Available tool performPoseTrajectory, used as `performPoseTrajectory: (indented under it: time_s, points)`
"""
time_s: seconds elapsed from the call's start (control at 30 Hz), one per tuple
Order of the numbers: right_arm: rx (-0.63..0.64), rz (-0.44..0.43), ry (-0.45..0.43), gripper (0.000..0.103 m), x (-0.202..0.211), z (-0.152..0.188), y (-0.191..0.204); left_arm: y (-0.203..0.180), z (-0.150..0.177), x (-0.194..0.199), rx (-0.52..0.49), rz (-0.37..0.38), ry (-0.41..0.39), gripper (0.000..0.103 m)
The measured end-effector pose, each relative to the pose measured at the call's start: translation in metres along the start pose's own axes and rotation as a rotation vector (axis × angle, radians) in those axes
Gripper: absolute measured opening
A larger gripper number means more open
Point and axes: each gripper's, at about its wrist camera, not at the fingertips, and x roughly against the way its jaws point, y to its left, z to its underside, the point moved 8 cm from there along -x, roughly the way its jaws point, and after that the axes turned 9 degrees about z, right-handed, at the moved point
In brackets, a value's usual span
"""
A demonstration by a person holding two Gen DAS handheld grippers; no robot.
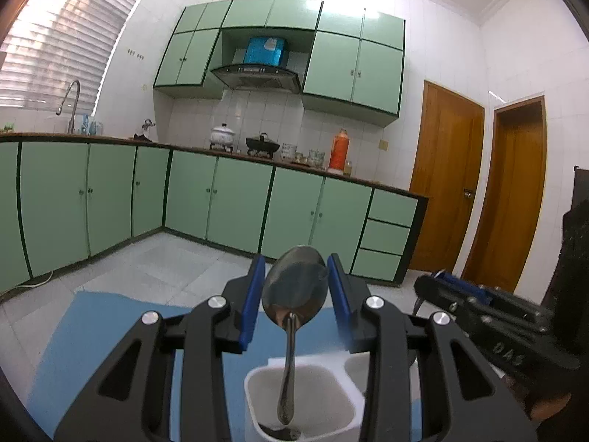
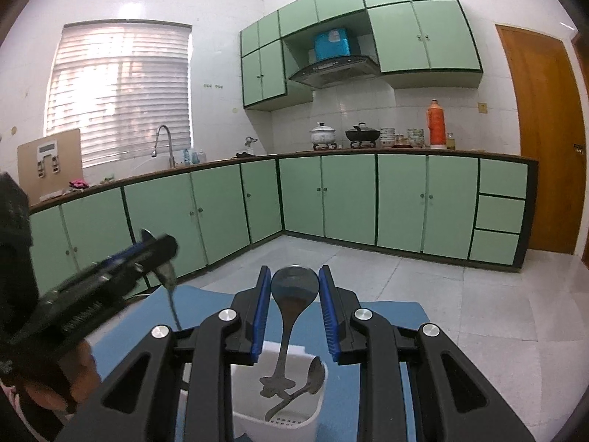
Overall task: Organize utensils
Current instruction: 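Carry both silver spoons over the white holder and lower them in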
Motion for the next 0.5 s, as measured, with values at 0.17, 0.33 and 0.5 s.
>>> performPoseTrajectory:
  time_s: [0.17, 0.33, 0.5]
  points:
    - [0.032, -0.006, 0.017, 0.026, 0.001, 0.009, 0.01, 0.007, 0.017, 0.0, 0.007, -0.002, 0.03, 0.034]
    - [0.032, -0.024, 0.057, 0.026, -0.006, 0.024, 0.017, 0.012, 0.028, 0.004, 0.009, -0.01, 0.052, 0.034]
    - [0.051, -0.037, 0.11, 0.026, -0.012, 0.04, 0.023, 0.017, 0.038, 0.005, 0.014, -0.013, 0.079, 0.034]
